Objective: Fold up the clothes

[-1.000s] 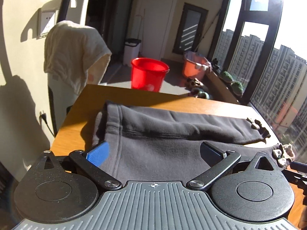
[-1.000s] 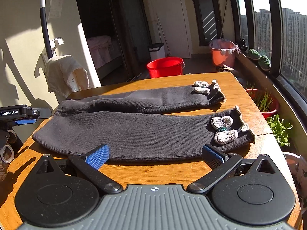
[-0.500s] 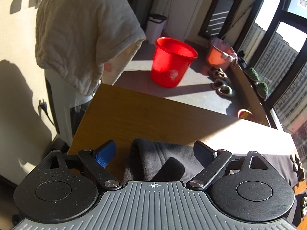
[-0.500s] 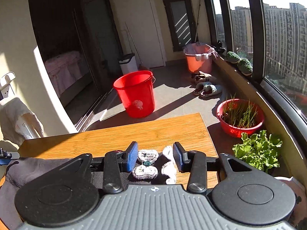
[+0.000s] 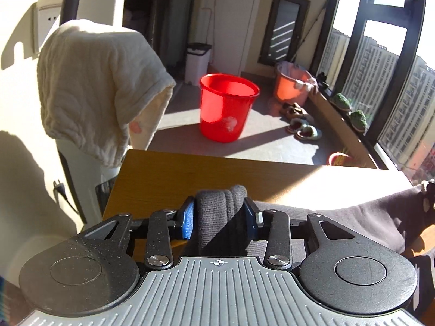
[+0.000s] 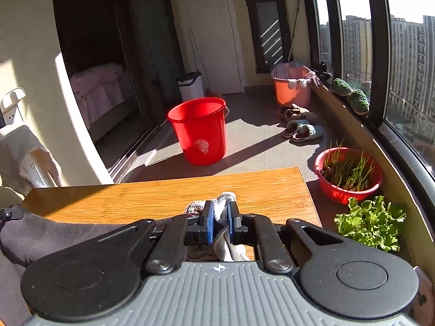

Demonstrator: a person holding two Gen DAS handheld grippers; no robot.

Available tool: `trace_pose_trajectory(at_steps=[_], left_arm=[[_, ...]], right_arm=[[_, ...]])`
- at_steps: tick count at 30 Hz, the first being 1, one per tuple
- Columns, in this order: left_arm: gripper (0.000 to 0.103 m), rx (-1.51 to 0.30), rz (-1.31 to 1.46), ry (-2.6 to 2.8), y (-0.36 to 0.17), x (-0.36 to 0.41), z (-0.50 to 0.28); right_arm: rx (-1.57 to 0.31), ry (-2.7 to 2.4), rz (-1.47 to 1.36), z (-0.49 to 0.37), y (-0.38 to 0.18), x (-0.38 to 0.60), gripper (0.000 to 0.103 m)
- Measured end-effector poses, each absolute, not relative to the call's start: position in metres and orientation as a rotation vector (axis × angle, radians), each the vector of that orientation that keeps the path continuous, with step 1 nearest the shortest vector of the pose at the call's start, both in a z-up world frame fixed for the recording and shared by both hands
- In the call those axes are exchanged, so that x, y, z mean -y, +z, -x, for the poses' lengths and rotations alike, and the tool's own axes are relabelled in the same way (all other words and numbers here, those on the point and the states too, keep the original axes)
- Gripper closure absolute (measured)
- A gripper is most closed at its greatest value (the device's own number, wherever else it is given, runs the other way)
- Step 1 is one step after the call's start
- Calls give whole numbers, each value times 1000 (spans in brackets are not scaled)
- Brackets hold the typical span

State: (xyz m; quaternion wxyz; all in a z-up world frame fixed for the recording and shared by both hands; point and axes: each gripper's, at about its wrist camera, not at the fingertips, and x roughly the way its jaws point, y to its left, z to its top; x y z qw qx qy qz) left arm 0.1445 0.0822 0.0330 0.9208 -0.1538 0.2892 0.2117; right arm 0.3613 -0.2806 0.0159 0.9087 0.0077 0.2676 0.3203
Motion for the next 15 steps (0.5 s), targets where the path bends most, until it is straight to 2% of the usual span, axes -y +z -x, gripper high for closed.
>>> trace_pose_trajectory(at_steps=[4,10,13,15], left_arm=[[62,-464,277,380,65,-36,-69],[61,-590,279,335,29,10,12],[61,-573,330,332,28,10,29],[46,-533,346,329,36,12,30]], right_arm=[[-464,668,2,-306,30,331,99],[-540,531,74,-257,-11,382,98],[-547,475,5,-253,-12,400,98],[-552,491,-61,-250,-7,407,95]])
